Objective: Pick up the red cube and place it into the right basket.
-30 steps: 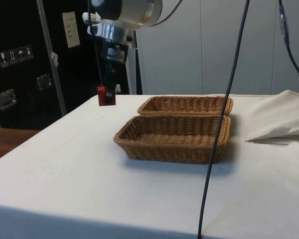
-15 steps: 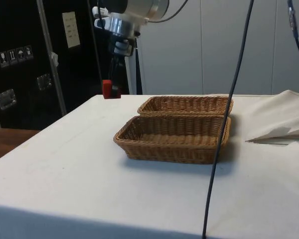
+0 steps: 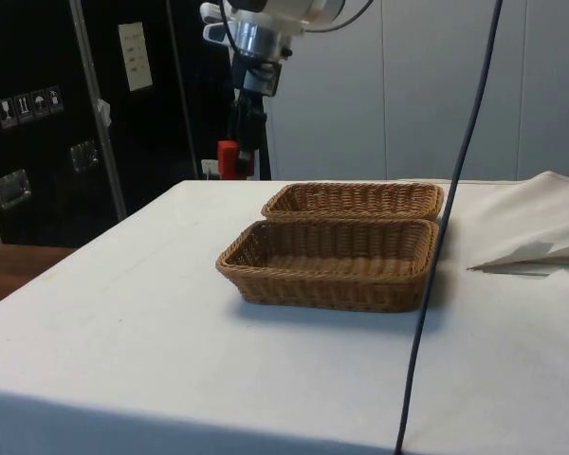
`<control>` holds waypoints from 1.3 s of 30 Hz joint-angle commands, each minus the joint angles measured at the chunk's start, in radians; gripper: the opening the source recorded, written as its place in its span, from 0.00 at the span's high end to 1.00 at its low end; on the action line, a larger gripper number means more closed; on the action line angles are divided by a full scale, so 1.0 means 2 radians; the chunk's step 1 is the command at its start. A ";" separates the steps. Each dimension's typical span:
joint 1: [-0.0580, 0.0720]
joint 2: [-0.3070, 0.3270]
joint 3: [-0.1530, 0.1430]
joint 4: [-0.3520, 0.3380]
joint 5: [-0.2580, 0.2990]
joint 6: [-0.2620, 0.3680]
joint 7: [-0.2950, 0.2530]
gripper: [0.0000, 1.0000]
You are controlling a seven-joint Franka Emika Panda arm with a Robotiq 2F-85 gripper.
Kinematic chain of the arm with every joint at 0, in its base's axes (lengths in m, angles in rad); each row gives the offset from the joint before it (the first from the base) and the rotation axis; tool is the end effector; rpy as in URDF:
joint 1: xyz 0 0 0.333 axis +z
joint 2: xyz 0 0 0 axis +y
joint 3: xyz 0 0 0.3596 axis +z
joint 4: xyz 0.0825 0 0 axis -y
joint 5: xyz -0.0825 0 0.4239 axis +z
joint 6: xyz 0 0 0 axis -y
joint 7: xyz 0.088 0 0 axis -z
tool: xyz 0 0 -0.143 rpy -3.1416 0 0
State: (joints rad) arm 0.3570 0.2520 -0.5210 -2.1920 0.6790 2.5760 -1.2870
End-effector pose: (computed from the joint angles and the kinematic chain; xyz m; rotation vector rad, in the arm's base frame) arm 0.6059 -0.0971 0.2790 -2.8742 -0.8926 -0.5012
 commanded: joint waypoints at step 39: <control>0.000 -0.075 -0.058 -0.123 -0.092 0.058 -0.022 0.98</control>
State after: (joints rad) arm 0.3540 0.1140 -0.6340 -2.4160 0.5050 2.6650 -1.3290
